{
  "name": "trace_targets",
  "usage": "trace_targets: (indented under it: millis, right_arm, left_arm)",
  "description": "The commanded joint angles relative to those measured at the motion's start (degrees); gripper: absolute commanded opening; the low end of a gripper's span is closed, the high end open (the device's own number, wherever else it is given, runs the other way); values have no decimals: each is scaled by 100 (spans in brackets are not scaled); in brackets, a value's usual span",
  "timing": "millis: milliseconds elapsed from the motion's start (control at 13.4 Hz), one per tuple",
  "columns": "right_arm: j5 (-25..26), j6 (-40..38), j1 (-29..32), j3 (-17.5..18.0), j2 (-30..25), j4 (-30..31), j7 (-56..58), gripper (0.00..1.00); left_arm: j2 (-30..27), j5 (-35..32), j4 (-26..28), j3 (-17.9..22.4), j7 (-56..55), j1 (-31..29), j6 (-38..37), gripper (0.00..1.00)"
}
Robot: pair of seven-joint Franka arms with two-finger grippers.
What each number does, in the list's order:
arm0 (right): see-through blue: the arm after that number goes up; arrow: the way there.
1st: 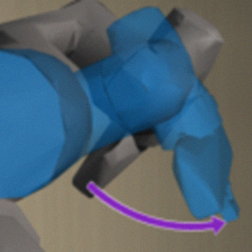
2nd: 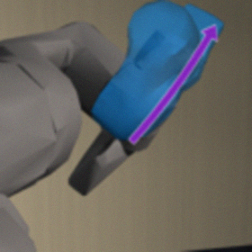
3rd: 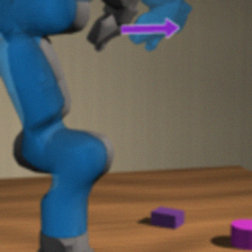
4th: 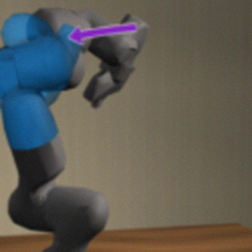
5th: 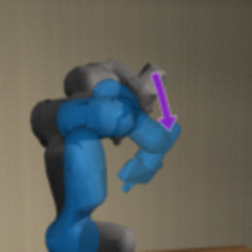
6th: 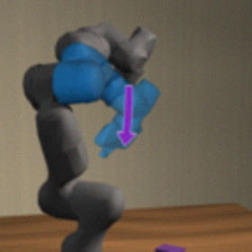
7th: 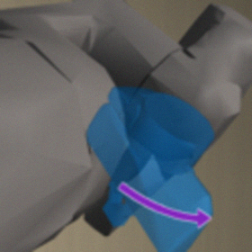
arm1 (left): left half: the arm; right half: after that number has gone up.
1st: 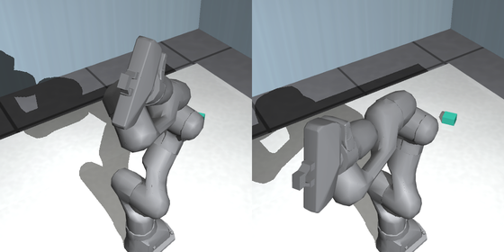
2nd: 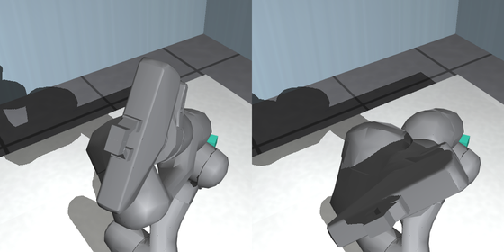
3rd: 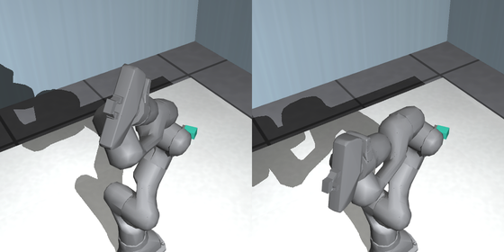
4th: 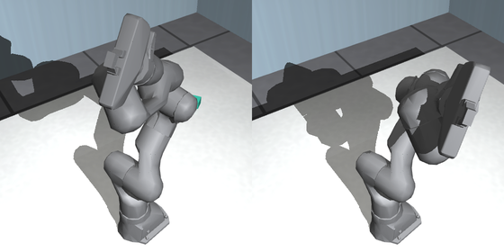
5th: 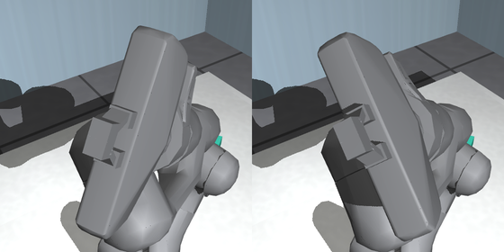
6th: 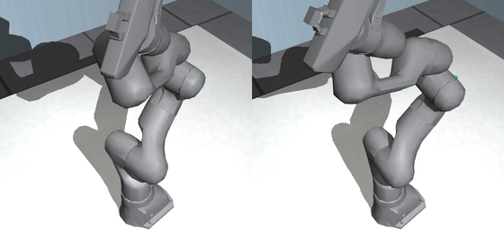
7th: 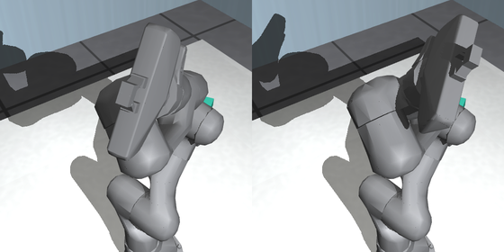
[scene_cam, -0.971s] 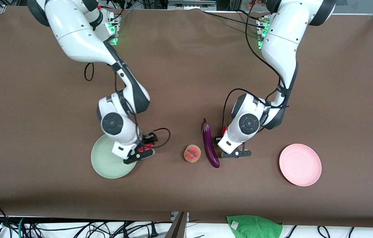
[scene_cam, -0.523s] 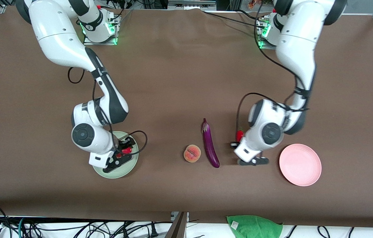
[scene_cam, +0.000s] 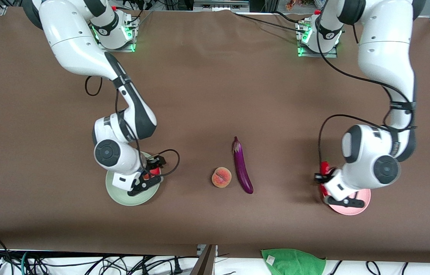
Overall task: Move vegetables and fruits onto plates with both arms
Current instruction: 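Lower the pomegranate onto the green plate while the left gripper carries the chili, then release the chili on the pink plate while the right gripper grasps the peach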
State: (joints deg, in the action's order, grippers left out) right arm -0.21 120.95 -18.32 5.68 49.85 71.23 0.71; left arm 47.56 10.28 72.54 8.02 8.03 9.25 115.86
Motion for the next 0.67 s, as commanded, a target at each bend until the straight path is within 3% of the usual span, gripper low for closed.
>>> trace_targets:
  millis: [0,149,299,373,448,523,598]
  right_arm:
    - [-84,7,-346,152,-37,-144,-1567,99]
    - [-85,69,-671,152,85,-416,-2475,99]
    - [-84,157,-778,152,139,-505,-2673,99]
    - [-111,174,-787,161,139,-523,-2725,99]
    - [-128,314,-830,187,148,-566,-2899,99]
    - [-215,550,-839,283,174,-593,-3162,99]
    - [-312,892,-848,362,226,-602,-3400,100]
  left_arm:
    - [87,167,-4,-29,682,-257,16,0]
    - [131,176,23,-29,683,-265,33,0]
    - [227,184,14,-29,683,-388,278,0]
    - [228,176,6,-29,691,-397,306,30]
    - [219,184,14,-29,683,-406,306,75]
    - [210,185,6,-29,683,-406,297,100]
    - [184,193,-3,-37,631,-397,288,100]
